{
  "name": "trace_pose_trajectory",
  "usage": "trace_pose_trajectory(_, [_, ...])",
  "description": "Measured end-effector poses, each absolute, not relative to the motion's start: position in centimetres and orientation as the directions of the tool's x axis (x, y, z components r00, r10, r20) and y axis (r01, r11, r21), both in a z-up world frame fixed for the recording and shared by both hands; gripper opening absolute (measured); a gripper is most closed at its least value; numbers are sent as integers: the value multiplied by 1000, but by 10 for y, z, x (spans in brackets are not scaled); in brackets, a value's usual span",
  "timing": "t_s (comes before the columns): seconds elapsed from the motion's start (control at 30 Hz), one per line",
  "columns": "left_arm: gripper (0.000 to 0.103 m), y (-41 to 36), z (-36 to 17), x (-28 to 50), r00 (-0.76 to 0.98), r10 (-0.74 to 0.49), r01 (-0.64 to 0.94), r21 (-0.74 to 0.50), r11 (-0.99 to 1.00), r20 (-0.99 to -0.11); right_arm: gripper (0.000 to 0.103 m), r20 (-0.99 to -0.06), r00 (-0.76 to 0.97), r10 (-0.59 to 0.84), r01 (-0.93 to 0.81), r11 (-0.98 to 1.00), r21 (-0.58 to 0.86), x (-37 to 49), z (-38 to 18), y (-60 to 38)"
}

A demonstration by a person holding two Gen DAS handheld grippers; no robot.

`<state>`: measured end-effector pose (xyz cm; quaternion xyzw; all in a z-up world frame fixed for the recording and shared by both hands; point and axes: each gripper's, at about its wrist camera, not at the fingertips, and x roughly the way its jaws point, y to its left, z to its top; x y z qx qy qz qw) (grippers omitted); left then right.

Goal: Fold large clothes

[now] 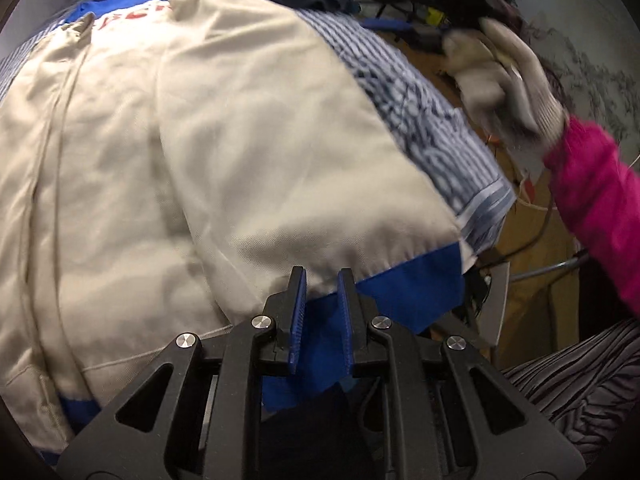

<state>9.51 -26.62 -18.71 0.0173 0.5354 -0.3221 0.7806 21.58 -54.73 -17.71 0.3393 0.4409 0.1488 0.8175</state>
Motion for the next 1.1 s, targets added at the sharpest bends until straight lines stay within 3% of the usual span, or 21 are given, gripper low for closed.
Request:
trace_pose_trajectory(0.37, [13, -270, -205, 113, 158, -514, 528, -367, 765, -843, 43, -635, 506, 584, 142, 670, 729, 327, -255, -533])
trace_pose_trajectory(0.43, [13, -267, -208, 114, 150, -522, 528, -379, 760, -839, 49, -593, 522, 614, 141, 623, 769, 336, -262, -533])
trace_pose_trajectory(0.5, [13, -264, -209, 115, 149, -527, 529, -383, 758, -837, 50, -572, 533, 623, 158, 591, 791, 341, -264, -537])
trace_pose_trajectory(0.7, [13, -255, -210, 114, 153, -536, 530, -389, 753, -830, 48, -622, 536, 571, 230, 611, 758, 319, -260, -548])
trace_pose_trajectory(0.83, [13, -256, -210, 115, 154, -531, 529, -384, 757, -834, 49, -531, 560, 636, 226, 499, 837, 321, -276, -555])
trace_pose_trajectory(0.93, [13, -260, -211, 114, 165, -522, 536, -368, 759, -837, 55, -458, 572, 680, 186, 436, 881, 340, -278, -558])
trace_pose_trajectory(1.0, [13, -264, -211, 112, 171, -517, 542, -358, 760, -839, 54, -455, 587, 670, 179, 440, 880, 352, -278, -553])
trace_pose_trajectory(1.07, [13, -265, -211, 110, 172, -515, 545, -355, 760, -840, 37, -465, 593, 658, 164, 466, 869, 361, -275, -545])
trace_pose_trajectory(1.1, [13, -265, -211, 110, 172, -515, 544, -355, 760, -840, 13, -477, 591, 651, 156, 488, 859, 363, -272, -541])
